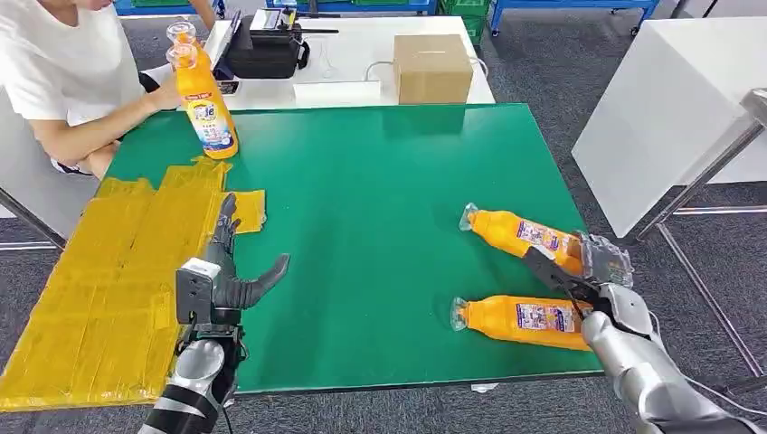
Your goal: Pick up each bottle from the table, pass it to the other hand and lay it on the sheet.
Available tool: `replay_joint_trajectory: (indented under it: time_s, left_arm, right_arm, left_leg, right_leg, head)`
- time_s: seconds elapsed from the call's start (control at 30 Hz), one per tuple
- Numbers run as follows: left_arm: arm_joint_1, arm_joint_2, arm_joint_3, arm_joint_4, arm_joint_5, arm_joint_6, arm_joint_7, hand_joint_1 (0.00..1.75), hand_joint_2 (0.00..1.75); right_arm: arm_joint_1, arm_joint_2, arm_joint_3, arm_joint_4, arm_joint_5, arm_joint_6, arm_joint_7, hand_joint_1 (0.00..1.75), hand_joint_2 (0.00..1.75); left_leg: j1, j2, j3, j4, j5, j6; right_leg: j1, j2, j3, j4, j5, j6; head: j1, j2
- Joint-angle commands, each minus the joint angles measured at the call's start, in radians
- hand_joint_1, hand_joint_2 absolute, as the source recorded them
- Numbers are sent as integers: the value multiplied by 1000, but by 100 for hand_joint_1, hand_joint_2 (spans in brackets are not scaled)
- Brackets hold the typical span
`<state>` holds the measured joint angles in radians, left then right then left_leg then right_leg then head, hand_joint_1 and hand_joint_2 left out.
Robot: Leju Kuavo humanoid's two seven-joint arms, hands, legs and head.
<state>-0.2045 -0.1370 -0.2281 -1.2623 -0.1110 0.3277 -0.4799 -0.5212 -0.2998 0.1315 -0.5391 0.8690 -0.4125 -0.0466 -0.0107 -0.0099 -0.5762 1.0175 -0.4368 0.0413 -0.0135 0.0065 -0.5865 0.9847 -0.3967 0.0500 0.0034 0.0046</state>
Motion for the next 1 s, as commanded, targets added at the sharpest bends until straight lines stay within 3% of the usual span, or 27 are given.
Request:
replay_joint_trajectory:
  time_s: [0.03, 0.1, 0.2, 0.33, 0.43, 0.5, 0.57, 0.63, 0.8, 1.0]
  left_arm:
    - [14, -5, 16, -17, -12, 3, 10, 0, 175]
    - [17, -2, 12, -27, -16, -2, 9, 0, 175]
    - [16, -1, 10, -32, -18, -2, 9, 0, 175]
    - [10, 2, -2, -36, -26, -7, 10, 0, 175]
    - [-2, 17, -25, -39, -19, -50, 32, 0, 175]
    - [-15, 25, -39, -37, -10, -80, 46, 0, 175]
    - [-43, 39, -57, -29, 16, -133, 60, 0, 175]
    - [-71, 45, -74, -27, 34, -170, 69, 0, 175]
    - [-113, 52, -126, -28, 63, -236, 90, 0, 175]
    - [-132, 48, -164, -36, 70, -249, 98, 0, 175]
  right_arm:
    - [92, 156, -194, -364, -12, -111, -59, 175, 175]
    - [144, 206, -222, -510, -96, -131, -132, 175, 175]
    - [164, 216, -215, -562, -99, -124, -122, 175, 175]
    - [186, 254, -218, -643, -216, -110, -197, 175, 175]
    - [200, 293, -197, -706, -387, 24, -239, 175, 175]
    - [194, 317, -164, -708, -464, 107, -246, 175, 175]
    - [180, 335, -116, -688, -609, 272, -267, 175, 175]
    - [162, 356, -62, -647, -656, 339, -273, 175, 175]
    - [122, 386, 22, -566, -767, 451, -285, 175, 175]
    - [105, 415, 81, -524, -779, 448, -300, 175, 175]
  left_leg:
    - [2, 2, -1, 0, -1, -3]
    - [2, 3, -2, 0, -1, -3]
    - [3, 3, -5, 0, -2, -3]
    - [3, 1, -7, 0, -1, -3]
    - [2, 1, -8, 0, -1, -3]
    - [3, 1, -8, 0, -1, -4]
    - [2, 2, -9, 0, 0, -3]
    - [3, 2, -9, 0, 0, -3]
    - [5, 4, -7, 0, -1, -6]
    - [3, 1, -9, 0, 1, -4]
  right_leg:
    - [2, 2, -2, 0, -1, -2]
    - [2, 3, -3, 0, -1, -2]
    - [2, 3, -6, 0, -1, -2]
    - [2, 1, -7, 0, -1, -2]
    - [2, 1, -8, 0, -1, -2]
    - [2, 2, -8, 0, -1, -2]
    - [2, 2, -9, 1, 0, -2]
    - [2, 2, -9, 1, 0, -2]
    - [5, 3, -8, 0, 0, -3]
    - [3, 2, -9, 1, 0, -1]
  head:
    - [1, 0]
    - [1, 0]
    - [1, 0]
    - [1, 0]
    - [1, 0]
    - [1, 0]
    - [1, 0]
    - [1, 0]
    - [1, 0]
    - [1, 0]
